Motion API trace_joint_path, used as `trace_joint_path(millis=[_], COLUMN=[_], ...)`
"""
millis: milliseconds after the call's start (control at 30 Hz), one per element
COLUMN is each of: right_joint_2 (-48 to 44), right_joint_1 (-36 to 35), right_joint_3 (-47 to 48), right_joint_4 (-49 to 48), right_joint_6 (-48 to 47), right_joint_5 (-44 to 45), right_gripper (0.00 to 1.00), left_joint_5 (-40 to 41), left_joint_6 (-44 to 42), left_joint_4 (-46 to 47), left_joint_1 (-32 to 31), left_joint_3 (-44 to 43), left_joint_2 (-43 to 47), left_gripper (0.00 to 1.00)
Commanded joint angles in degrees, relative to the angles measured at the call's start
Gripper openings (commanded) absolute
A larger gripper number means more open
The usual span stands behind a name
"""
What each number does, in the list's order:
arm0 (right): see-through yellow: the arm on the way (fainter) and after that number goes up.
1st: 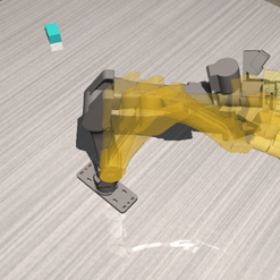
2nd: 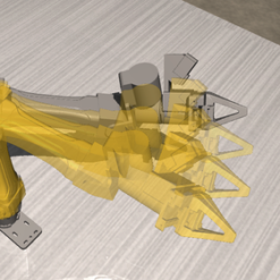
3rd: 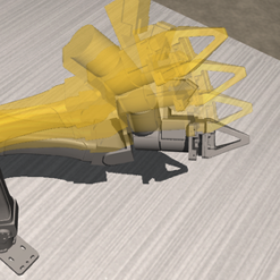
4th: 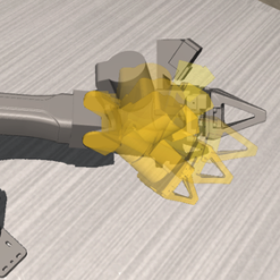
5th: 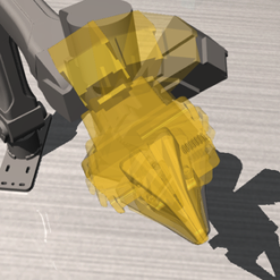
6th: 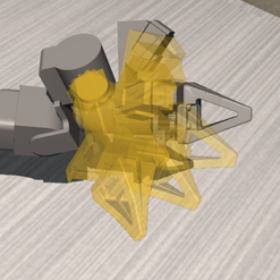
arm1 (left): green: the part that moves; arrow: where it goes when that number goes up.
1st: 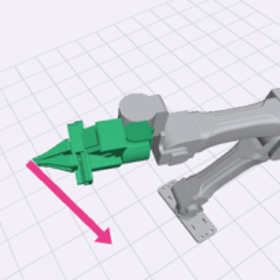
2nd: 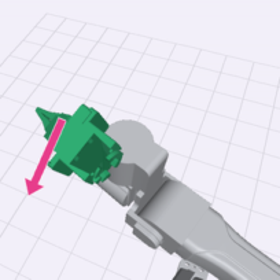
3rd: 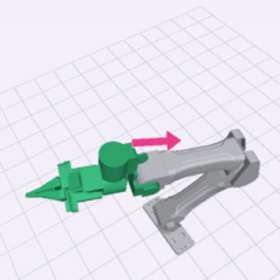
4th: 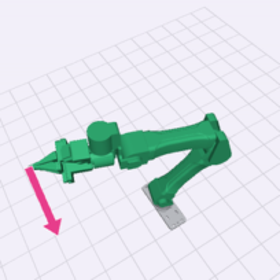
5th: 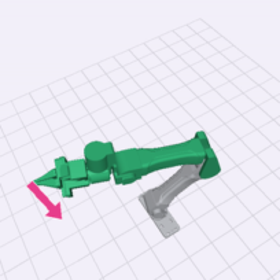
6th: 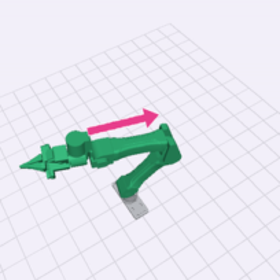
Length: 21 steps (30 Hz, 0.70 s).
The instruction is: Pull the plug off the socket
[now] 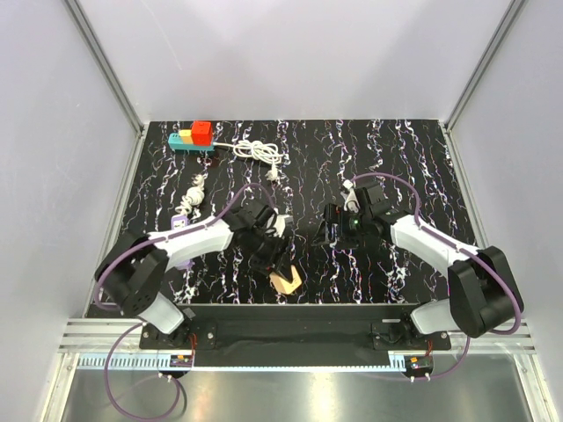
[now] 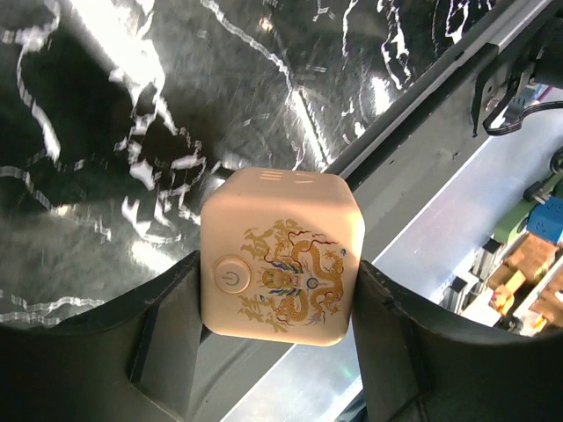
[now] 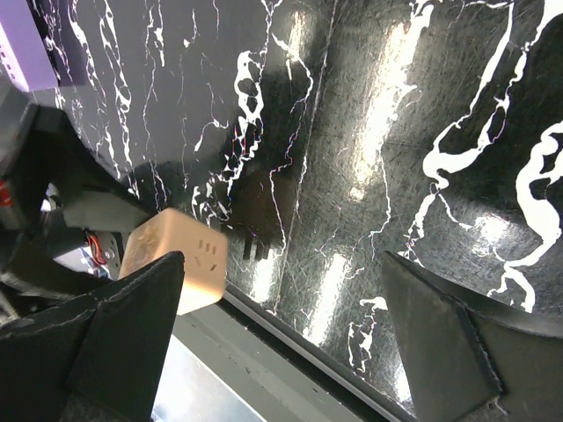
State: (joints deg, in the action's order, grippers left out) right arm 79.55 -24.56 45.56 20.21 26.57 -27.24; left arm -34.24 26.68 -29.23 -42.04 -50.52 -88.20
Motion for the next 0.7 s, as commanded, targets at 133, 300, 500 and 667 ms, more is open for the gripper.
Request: trace_joint_path(millis=[133, 300, 500, 667], right_joint_2=[0.17, 0.69, 1.75, 2.19], right_joint_1=[1.18, 1.35, 1.44, 1.44], right_joint_3=[-0.21, -0.30, -0.82, -0.56], right_joint_4=[-1.05, -1.13, -1.13, -1.13], right_joint_6=[-2.04, -3.10, -3.80, -3.89], right_joint_5=[-3.25, -3.17, -2.64, -3.52], right_gripper=[1.00, 1.00, 1.00, 1.00], left_joint_5=[-0.84, 6.63, 11.38, 14.19], left_joint_6=[-5.05, -6.37, -7.87, -9.10], left_joint_4=[-2.49, -5.91, -8.12, -8.56], left_joint_1=[-0.23, -0.23, -0.23, -0.23], left_joint_3=[-5.98, -8.01, -9.86, -10.30], left_joint_2=[-6.54, -7.77, -8.56, -7.95], left_gripper=[0.06, 0.31, 0.57, 0.73])
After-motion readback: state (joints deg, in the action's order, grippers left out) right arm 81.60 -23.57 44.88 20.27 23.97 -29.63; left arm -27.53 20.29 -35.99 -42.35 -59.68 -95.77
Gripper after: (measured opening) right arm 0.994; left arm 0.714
